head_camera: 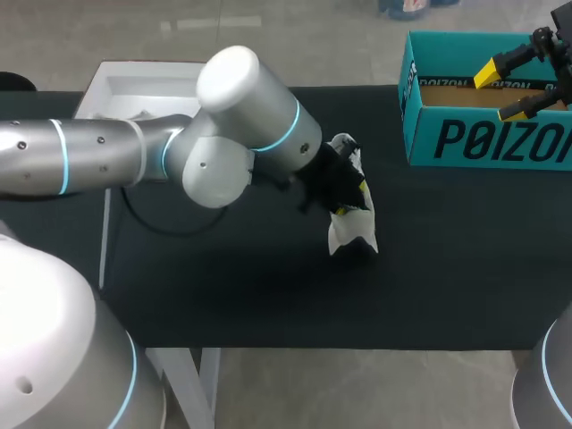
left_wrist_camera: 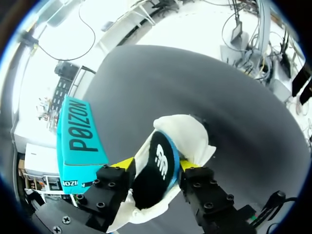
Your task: Take the shoe out of the shoebox, open the shoe tongue, remove and reinsert the insole, then place the shoe into the shoebox
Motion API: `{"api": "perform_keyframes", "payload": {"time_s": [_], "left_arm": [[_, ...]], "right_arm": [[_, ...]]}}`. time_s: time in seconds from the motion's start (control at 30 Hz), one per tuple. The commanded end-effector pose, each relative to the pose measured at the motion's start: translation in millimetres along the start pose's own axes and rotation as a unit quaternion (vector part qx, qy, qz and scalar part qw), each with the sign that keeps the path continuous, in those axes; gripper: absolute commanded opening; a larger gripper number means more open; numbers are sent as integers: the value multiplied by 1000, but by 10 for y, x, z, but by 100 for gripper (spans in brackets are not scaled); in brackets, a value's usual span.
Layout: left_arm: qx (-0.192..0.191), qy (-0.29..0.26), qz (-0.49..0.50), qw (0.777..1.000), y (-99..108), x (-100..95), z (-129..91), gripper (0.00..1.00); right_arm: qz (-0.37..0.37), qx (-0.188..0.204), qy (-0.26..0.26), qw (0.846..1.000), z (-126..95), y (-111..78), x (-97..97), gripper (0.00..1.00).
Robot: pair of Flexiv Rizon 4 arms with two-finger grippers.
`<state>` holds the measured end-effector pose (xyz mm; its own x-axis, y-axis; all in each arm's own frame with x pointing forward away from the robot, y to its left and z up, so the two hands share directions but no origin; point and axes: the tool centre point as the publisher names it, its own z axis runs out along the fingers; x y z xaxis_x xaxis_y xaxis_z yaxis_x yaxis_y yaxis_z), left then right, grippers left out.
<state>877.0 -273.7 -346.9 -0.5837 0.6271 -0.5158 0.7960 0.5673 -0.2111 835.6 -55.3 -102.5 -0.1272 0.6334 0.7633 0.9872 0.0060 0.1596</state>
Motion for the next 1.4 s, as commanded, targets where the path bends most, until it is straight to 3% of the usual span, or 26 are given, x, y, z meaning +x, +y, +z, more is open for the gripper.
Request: {"api": "perform_keyframes", "payload": {"time_s": [0.03, 0.23, 0.37, 0.8, 0.97, 1.0, 1.03, 1.07, 1.17, 1.27, 1.37, 1.4], "left_arm": [[-2, 0, 0, 1000, -3, 61, -152, 55], [-6, -5, 1, 1000, 1, 93, -237, 29], [-2, 1, -2, 1000, 30, 101, -183, 0], [16, 32, 5, 999, -19, 145, 58, 0], [22, 34, 19, 999, -16, 104, -88, 0], [25, 38, 23, 999, -11, 85, -131, 2], [28, 46, 29, 998, -10, 65, -169, 17], [36, 57, 33, 997, -7, 43, -205, 24], [49, 88, 52, 994, 9, -31, -272, 38], [60, 130, 78, 987, 12, -89, -278, 32], [64, 171, 98, 978, 47, -125, -240, 2], [75, 182, 102, 975, 69, -134, -214, 0]], "right_arm": [[0, 2, -1, 1000, 3, 16, -5, 100], [0, 2, -1, 1000, 3, 16, -5, 100], [0, 2, -1, 1000, 3, 16, -5, 100], [0, 2, -1, 1000, 3, 16, -5, 100], [0, 2, -1, 1000, 3, 16, -5, 100], [0, 2, -1, 1000, 3, 16, -5, 100], [0, 2, -1, 1000, 3, 16, -5, 100], [0, 2, -1, 1000, 3, 16, -5, 100], [0, 2, -1, 1000, 3, 16, -5, 100], [0, 2, -1, 1000, 3, 16, -5, 100], [0, 2, -1, 1000, 3, 16, -5, 100], [0, 2, -1, 1000, 3, 16, -5, 100]]}}
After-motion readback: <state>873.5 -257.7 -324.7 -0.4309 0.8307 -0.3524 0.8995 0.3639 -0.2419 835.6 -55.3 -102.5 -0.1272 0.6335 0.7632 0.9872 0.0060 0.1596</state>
